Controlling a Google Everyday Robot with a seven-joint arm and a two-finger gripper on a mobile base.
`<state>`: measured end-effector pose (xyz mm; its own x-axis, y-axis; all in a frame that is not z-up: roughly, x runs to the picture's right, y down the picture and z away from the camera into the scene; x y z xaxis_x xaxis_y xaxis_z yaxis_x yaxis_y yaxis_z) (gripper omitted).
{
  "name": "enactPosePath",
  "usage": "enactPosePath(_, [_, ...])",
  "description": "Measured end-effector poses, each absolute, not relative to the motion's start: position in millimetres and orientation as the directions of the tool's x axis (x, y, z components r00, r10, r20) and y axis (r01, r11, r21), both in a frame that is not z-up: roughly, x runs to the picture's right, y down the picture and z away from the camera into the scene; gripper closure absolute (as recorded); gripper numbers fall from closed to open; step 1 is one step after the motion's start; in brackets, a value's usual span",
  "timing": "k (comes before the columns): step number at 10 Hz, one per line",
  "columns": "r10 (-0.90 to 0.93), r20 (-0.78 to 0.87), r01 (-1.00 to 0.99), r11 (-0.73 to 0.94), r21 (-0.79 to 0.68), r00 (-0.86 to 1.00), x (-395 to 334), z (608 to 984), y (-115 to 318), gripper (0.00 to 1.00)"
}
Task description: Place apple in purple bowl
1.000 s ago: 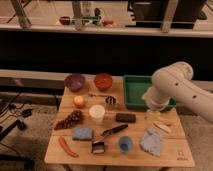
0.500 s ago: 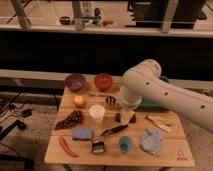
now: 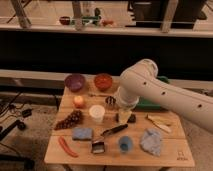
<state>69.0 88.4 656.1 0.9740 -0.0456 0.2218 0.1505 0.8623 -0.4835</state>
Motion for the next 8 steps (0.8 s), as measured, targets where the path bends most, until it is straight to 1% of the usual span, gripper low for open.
enactPosePath(3, [-0.042, 0.216, 0.144, 0.862, -0.486, 0.976, 68, 657, 88, 0.2])
enactPosePath(4, [-0.05, 0.21, 0.149, 0.861, -0.487, 0.977, 64, 663, 86, 0.2])
enactPosePath(6, [-0.068, 0.209, 0.164, 0.86, -0.484, 0.976, 43, 676, 78, 0.2])
enactPosePath(8, [-0.094, 0.231, 0.197, 0.856, -0.479, 0.969, -1, 693, 71, 0.2])
